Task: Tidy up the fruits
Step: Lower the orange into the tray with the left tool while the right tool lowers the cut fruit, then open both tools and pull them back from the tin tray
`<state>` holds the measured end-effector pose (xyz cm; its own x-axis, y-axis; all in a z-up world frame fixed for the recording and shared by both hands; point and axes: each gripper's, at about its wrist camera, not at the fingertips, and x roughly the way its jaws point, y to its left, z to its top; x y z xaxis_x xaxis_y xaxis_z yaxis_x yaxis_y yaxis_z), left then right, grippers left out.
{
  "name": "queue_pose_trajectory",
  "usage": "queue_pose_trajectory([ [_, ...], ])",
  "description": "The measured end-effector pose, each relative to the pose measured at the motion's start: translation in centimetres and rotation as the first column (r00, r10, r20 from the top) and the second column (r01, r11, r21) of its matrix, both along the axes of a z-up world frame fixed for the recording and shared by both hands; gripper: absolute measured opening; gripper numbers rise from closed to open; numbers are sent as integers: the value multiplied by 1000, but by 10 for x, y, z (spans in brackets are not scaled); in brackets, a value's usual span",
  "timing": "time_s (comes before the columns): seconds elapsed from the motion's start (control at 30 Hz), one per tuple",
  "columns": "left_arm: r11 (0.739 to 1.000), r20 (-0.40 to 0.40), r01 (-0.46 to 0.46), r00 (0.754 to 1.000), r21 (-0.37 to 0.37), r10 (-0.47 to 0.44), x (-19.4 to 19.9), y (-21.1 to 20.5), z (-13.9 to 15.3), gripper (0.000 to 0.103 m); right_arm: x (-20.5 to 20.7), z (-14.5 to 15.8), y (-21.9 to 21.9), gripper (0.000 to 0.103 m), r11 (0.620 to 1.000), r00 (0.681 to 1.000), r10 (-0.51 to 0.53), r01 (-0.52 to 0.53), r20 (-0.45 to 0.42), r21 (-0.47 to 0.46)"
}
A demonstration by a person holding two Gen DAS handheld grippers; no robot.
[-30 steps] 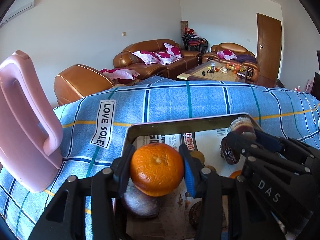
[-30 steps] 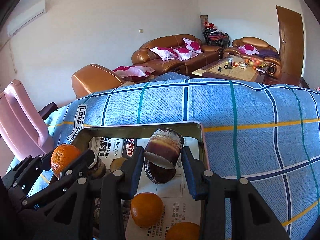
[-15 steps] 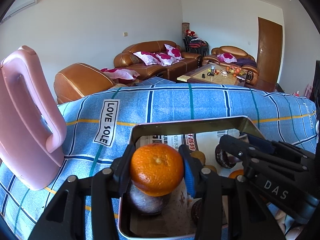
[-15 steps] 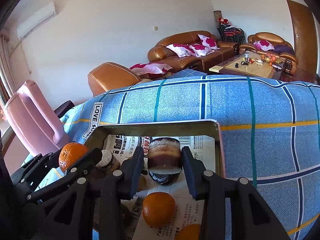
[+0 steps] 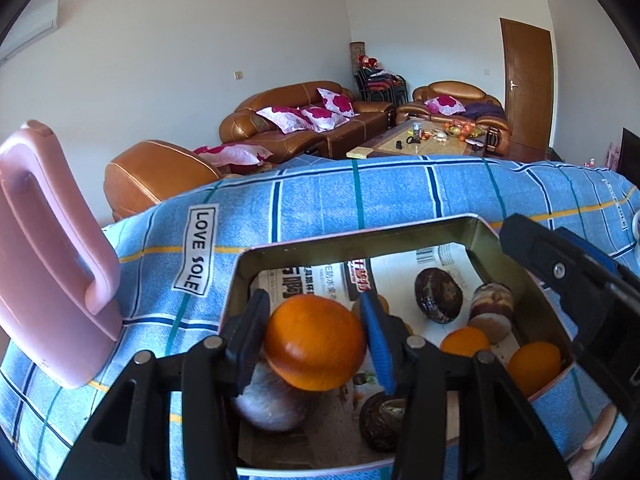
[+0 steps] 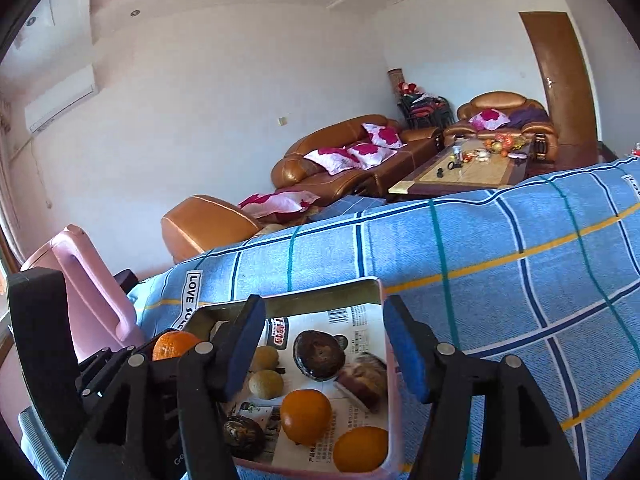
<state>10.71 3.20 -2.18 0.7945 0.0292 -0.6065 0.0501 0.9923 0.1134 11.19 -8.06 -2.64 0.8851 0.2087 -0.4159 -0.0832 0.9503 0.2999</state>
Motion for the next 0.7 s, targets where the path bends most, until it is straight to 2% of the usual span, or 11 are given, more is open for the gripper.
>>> queue_pose_trajectory([
  [0.07, 1000, -25, 4, 1000, -8, -4, 3, -1, -2, 53, -5, 0, -3, 64, 1000, 1000, -9, 9, -7, -10],
  [0.1, 1000, -23, 4, 1000, -6, -4, 2, -2, -3, 58, -10, 0, -6, 64, 1000, 1000, -17, 17, -6, -11],
  [0.33, 1000, 37, 5, 999, 18, -5, -12, -8, 1, 100, -32, 2, -17, 69, 998, 998, -59, 59, 5, 0],
  [0.47, 1000, 85, -5, 996, 30, 2, -26, -10, 7, 102, -44, 3, -19, 70, 996, 996, -84, 85, 29, -13],
  [0.7, 999, 118, -41, 992, -4, 41, -43, 1, 11, 103, -64, 7, -19, 70, 992, 989, -121, 124, 81, -39],
])
